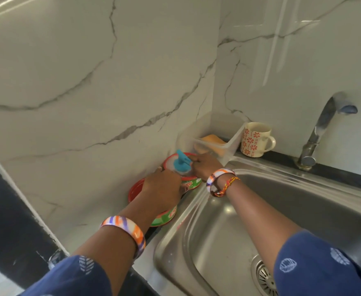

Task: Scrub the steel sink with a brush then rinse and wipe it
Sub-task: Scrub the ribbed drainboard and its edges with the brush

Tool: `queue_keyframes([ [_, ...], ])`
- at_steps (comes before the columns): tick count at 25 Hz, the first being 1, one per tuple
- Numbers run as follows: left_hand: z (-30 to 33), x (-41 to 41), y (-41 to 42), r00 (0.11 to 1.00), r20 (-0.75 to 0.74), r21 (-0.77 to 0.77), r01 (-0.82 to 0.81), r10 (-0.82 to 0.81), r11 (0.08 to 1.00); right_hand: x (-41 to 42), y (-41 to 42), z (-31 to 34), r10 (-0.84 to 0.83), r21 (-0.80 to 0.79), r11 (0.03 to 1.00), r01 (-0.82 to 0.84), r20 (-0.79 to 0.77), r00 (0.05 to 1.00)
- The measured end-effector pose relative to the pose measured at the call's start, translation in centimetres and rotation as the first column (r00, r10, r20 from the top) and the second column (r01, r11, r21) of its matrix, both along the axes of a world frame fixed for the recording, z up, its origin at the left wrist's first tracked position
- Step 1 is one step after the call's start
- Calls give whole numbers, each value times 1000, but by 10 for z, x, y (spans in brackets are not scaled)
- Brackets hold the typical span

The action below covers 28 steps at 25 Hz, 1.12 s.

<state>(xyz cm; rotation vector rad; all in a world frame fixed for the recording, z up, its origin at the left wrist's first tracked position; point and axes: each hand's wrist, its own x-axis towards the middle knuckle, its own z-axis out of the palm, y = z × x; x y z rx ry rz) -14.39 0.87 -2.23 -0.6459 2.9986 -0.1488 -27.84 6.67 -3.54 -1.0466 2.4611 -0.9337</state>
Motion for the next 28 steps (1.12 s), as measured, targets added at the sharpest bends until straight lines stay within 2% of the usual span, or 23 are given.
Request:
queue_keyframes([
  [3, 9, 4, 0, 999, -45, -27, 14, -16, 1000, 2, -2, 7, -22, -82, 996, 32, 120, 992],
  [5, 20, 12, 2, 996, -82, -34, 16, -18, 999, 8, 8, 23, -49, -243, 963, 118, 270, 962],
  [6, 25, 17, 3, 995, -94, -29, 21, -23, 999, 14, 16, 34, -49, -338, 920, 196, 397, 917],
  [8, 37, 30, 9, 993, -114, -20, 21, -23, 1000, 28, 39, 57, 10, -418, 836, 355, 659, 752],
  [10, 48, 42, 22, 990, -138, 2, 17, -17, 1000, 40, 65, 73, 78, -404, 808, 428, 795, 602],
  [11, 53, 48, 32, 988, -152, 19, 32, -29, 999, 47, 83, 78, 93, -406, 797, 447, 814, 573],
  [15, 62, 60, 86, 955, -193, 23, 232, -223, 972, 86, 183, 95, 101, -457, 703, 545, 823, 559],
  [18, 58, 59, 147, 902, -194, 19, 396, -385, 918, 120, 280, 98, 7, -465, 619, 633, 809, 588],
  [20, 52, 62, 199, 842, -211, 45, 516, -497, 855, 146, 355, 97, -145, -422, 575, 701, 790, 595],
  [22, 42, 67, 250, 779, -206, 100, 619, -592, 779, 181, 423, 95, -354, -329, 533, 779, 750, 559],
  [25, 21, 73, 309, 710, -116, 209, 701, -695, 681, 222, 503, 75, -606, -245, 351, 904, 676, 419],
  [26, 14, 73, 322, 693, -70, 224, 712, -718, 665, 229, 519, 64, -718, -209, 344, 916, 570, 400],
  [27, 8, 74, 334, 682, -18, 228, 715, -731, 661, 232, 530, 49, -824, -68, 388, 919, 422, 379],
  [28, 2, 77, 346, 673, 42, 224, 714, -738, 663, 236, 540, 32, -886, 48, 369, 928, 322, 335],
])
